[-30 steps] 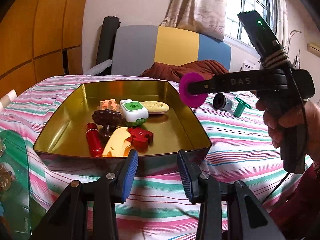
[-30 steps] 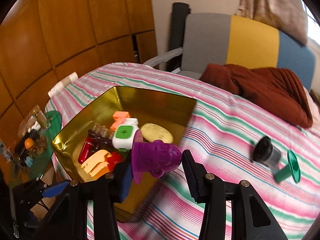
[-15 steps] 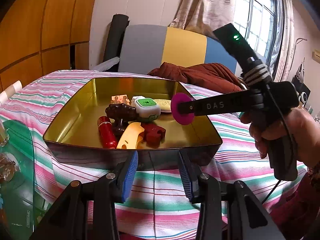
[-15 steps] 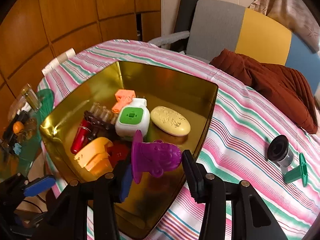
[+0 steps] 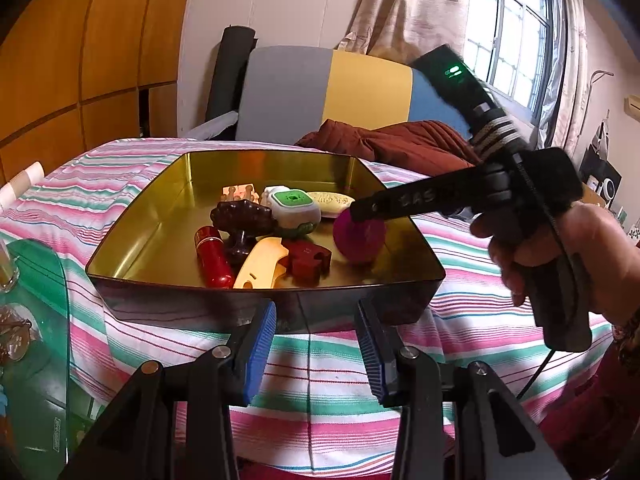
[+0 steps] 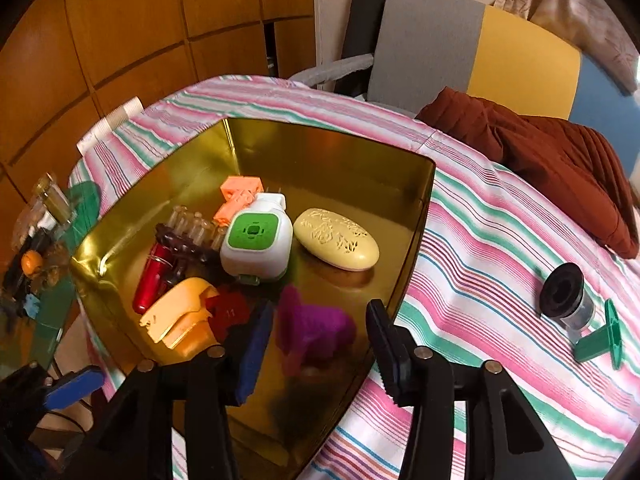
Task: Organize rigid objects
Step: 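Carry the purple cup-shaped piece into the gold tray and open the right gripper, then move the right gripper to the green funnel-shaped cup and grasp it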
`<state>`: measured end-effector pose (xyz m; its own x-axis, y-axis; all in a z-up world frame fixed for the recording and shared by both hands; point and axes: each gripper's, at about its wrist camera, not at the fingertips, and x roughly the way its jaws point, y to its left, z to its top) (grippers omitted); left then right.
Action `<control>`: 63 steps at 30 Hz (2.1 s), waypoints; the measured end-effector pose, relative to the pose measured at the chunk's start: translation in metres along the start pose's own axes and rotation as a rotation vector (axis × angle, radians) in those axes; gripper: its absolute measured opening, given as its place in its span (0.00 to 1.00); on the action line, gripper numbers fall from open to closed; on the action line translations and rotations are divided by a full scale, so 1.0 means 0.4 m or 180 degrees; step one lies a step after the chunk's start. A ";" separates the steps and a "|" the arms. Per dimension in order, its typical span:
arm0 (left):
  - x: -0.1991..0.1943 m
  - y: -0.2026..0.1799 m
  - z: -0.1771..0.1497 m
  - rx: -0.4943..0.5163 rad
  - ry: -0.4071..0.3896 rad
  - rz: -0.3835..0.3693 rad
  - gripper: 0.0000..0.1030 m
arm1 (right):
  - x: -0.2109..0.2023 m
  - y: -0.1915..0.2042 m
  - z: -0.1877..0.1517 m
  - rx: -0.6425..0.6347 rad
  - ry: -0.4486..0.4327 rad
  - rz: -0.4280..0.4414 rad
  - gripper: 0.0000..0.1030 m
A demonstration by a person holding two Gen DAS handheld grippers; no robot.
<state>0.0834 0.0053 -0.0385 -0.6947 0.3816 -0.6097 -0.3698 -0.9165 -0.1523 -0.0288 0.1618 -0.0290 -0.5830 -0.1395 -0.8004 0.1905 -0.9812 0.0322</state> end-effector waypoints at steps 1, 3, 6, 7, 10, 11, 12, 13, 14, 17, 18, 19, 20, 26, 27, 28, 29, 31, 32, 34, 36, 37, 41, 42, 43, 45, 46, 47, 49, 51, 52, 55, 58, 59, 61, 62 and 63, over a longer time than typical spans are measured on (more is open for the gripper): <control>0.002 0.000 -0.001 0.0003 0.0010 0.0008 0.40 | -0.006 -0.004 -0.001 0.0025 -0.0019 0.0022 0.51; 0.003 -0.004 -0.002 0.0021 0.0018 0.0007 0.40 | -0.028 -0.014 -0.003 0.0065 -0.0098 0.0008 0.54; -0.002 -0.012 -0.002 0.0073 -0.0009 0.0016 0.40 | -0.070 -0.045 -0.012 0.0136 -0.0285 -0.0070 0.60; -0.004 -0.013 -0.002 0.0084 -0.0014 0.0014 0.40 | -0.086 -0.065 -0.018 0.0187 -0.0357 -0.0098 0.61; -0.007 -0.021 0.003 0.0153 0.0006 0.0048 0.40 | -0.118 -0.130 -0.034 0.0293 -0.0521 -0.0090 0.66; -0.015 -0.024 0.005 0.0188 -0.0009 0.0073 0.40 | -0.126 -0.165 -0.044 0.0313 -0.0598 -0.0143 0.68; -0.023 -0.028 0.008 0.0232 -0.0033 0.0100 0.40 | -0.127 -0.191 -0.054 0.0318 -0.0642 -0.0188 0.68; -0.035 -0.032 0.009 0.0280 -0.0067 0.0130 0.40 | -0.125 -0.218 -0.062 0.0328 -0.0651 -0.0242 0.68; -0.049 -0.037 0.009 0.0329 -0.0111 0.0171 0.40 | -0.117 -0.255 -0.075 0.0369 -0.0633 -0.0332 0.68; -0.076 -0.044 0.009 0.0411 -0.0165 0.0254 0.40 | -0.106 -0.344 -0.122 0.0680 -0.0638 -0.0384 0.68; -0.080 -0.046 0.010 0.0422 -0.0155 0.0281 0.40 | -0.103 -0.366 -0.134 0.0815 -0.0614 -0.0365 0.68; -0.082 -0.050 0.011 0.0441 -0.0134 0.0318 0.40 | -0.096 -0.388 -0.137 0.0971 -0.0527 -0.0364 0.68; -0.082 -0.053 0.013 0.0453 -0.0123 0.0337 0.40 | -0.095 -0.413 -0.136 0.1184 -0.0479 -0.0306 0.68; -0.105 -0.078 0.025 0.0535 -0.0158 0.0367 0.40 | -0.089 -0.445 -0.142 0.1587 -0.0448 -0.0024 0.69; -0.108 -0.082 0.024 0.0547 -0.0173 0.0355 0.40 | -0.087 -0.445 -0.141 0.1590 -0.0429 -0.0040 0.69; -0.109 -0.086 0.023 0.0551 -0.0179 0.0345 0.40 | -0.085 -0.445 -0.144 0.1589 -0.0408 -0.0066 0.69; -0.108 -0.088 0.022 0.0549 -0.0172 0.0337 0.40 | -0.082 -0.444 -0.144 0.1595 -0.0378 -0.0101 0.69; -0.094 -0.092 0.020 0.0552 -0.0115 0.0318 0.40 | -0.078 -0.450 -0.145 0.1624 -0.0329 -0.0144 0.69; -0.085 -0.096 0.018 0.0556 -0.0070 0.0313 0.40 | -0.075 -0.456 -0.149 0.1655 -0.0304 -0.0190 0.69; -0.073 -0.103 0.016 0.0560 -0.0021 0.0289 0.40 | -0.075 -0.468 -0.155 0.1706 -0.0286 -0.0253 0.69; -0.064 -0.112 0.017 0.0576 0.0006 0.0247 0.40 | -0.076 -0.484 -0.159 0.1758 -0.0229 -0.0372 0.69; -0.060 -0.117 0.017 0.0587 0.0012 0.0237 0.40 | -0.079 -0.494 -0.163 0.1814 -0.0217 -0.0410 0.69; -0.047 -0.138 0.021 0.0625 0.0016 0.0167 0.40 | -0.099 -0.552 -0.188 0.2190 -0.0222 -0.0529 0.69; -0.042 -0.144 0.022 0.0640 0.0034 0.0149 0.40 | -0.104 -0.563 -0.194 0.2263 -0.0225 -0.0553 0.69; -0.038 -0.150 0.023 0.0658 0.0053 0.0136 0.40 | -0.111 -0.578 -0.201 0.2365 -0.0241 -0.0565 0.69; -0.030 -0.165 0.024 0.0692 0.0072 0.0095 0.40 | -0.123 -0.602 -0.208 0.2532 -0.0276 -0.0582 0.70; -0.029 -0.171 0.024 0.0706 0.0073 0.0079 0.40 | -0.129 -0.612 -0.212 0.2596 -0.0293 -0.0610 0.70; -0.026 -0.179 0.026 0.0726 0.0077 0.0061 0.40 | -0.140 -0.626 -0.217 0.2666 -0.0314 -0.0705 0.70; -0.020 -0.194 0.029 0.0750 0.0072 0.0012 0.40 | -0.158 -0.645 -0.223 0.2766 -0.0365 -0.0835 0.71; -0.010 -0.211 0.034 0.0774 0.0087 -0.0048 0.40 | -0.177 -0.676 -0.231 0.2913 -0.0444 -0.0926 0.72; -0.003 -0.222 0.034 0.0788 0.0110 -0.0079 0.40 | -0.188 -0.694 -0.238 0.2999 -0.0490 -0.0951 0.72; 0.006 -0.247 0.038 0.0831 0.0133 -0.0183 0.40 | -0.207 -0.727 -0.248 0.3123 -0.0596 -0.0883 0.74; 0.006 -0.268 0.041 0.0882 0.0132 -0.0265 0.40 | -0.208 -0.735 -0.235 0.3060 -0.0604 -0.0828 0.79; 0.006 -0.274 0.042 0.0900 0.0131 -0.0298 0.40 | -0.200 -0.736 -0.226 0.3003 -0.0568 -0.0801 0.79; 0.008 -0.283 0.045 0.0933 0.0141 -0.0343 0.40 | -0.172 -0.731 -0.197 0.2818 -0.0406 -0.0763 0.79; 0.009 -0.287 0.046 0.0941 0.0141 -0.0359 0.40 | -0.153 -0.732 -0.182 0.2688 -0.0309 -0.0752 0.79; 0.012 -0.290 0.047 0.0945 0.0148 -0.0373 0.40 | -0.138 -0.733 -0.174 0.2601 -0.0269 -0.0734 0.79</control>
<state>0.1113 0.1158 -0.0093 -0.6103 0.4704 -0.6374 -0.6143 -0.7890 0.0058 0.0022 0.4666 -0.0360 -0.6003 0.0979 -0.7937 -0.5510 -0.7700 0.3217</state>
